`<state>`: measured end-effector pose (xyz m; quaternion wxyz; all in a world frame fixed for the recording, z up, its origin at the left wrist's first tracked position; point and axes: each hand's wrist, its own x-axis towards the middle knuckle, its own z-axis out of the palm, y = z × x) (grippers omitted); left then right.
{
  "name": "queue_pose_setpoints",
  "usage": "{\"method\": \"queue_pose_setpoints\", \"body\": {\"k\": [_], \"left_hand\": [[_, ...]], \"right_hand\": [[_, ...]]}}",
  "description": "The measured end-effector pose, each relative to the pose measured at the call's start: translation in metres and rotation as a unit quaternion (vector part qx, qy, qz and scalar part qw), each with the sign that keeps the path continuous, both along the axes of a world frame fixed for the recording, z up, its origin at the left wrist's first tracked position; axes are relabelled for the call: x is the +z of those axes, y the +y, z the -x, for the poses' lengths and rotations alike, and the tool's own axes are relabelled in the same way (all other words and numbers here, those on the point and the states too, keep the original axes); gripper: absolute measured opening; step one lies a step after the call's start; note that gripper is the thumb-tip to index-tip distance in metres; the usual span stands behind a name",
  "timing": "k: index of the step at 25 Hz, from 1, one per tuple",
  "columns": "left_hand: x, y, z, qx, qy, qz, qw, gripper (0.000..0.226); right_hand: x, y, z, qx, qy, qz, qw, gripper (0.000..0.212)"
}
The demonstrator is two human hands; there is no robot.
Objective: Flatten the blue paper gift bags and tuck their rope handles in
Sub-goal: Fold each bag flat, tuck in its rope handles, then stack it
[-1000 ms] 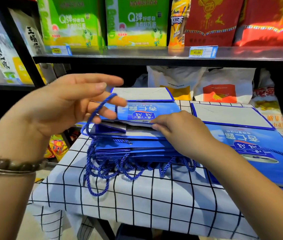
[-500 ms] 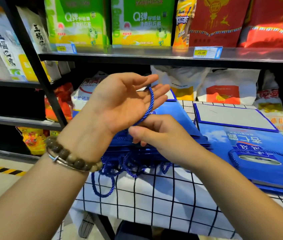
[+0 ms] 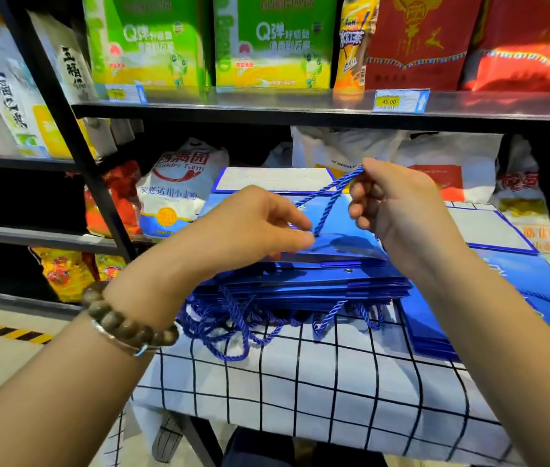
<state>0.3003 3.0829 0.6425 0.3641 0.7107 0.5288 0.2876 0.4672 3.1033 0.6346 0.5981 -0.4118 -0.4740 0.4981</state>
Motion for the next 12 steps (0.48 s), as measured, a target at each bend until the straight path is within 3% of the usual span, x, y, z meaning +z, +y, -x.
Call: {"method": "queue_pose_setpoints", "body": {"k": [5,12], "left_hand": [[0.001,0.017,-0.024,-0.024,0.066,-0.043,0.997,0.007],[-0.006,0.026,-0.038,-0.041,0.051,-0.008,0.998,0.024]], "right_hand": [[0.001,0.004,-0.007,0.013,-0.024,0.009,1.000,0.031],[-0.009,0.009,-0.015,0.026,-0.051,0.026,0.998,0.027]]}}
